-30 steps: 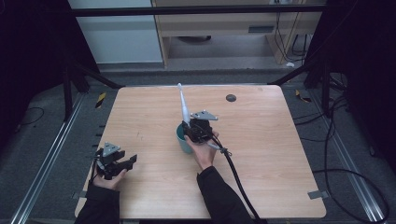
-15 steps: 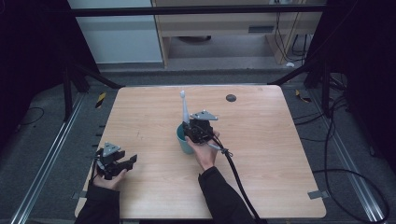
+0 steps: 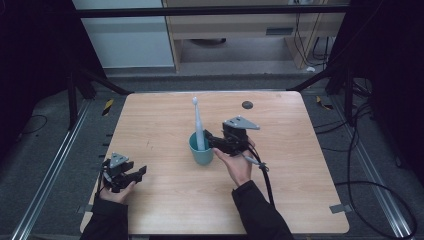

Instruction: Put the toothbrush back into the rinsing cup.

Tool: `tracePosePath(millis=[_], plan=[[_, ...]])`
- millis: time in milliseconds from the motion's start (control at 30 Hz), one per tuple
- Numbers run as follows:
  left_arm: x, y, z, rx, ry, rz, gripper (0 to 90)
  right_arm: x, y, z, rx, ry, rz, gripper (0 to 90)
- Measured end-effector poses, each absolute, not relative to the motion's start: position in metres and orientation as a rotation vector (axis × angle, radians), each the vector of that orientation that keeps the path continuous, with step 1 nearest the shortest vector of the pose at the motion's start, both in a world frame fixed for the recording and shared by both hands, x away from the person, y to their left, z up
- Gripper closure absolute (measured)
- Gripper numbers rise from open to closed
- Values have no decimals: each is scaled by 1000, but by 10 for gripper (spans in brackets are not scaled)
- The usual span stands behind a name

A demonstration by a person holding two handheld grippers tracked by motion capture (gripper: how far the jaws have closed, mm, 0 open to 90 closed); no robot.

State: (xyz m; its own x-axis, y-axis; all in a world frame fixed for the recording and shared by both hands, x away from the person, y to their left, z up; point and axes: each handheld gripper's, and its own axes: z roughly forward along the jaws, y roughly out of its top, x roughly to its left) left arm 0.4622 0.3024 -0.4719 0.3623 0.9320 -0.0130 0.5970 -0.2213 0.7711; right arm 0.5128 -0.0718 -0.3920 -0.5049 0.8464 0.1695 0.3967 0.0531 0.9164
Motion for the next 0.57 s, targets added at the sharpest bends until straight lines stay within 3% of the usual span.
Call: tracePosePath(millis=[300,567], plan=[[463,301,-474,1933,1326,605,420,487,-149,-416,1337,1890,1312,218],[463,301,-474,1944,1320,608,413,472,-190,-437,1359,1888,1183,191]])
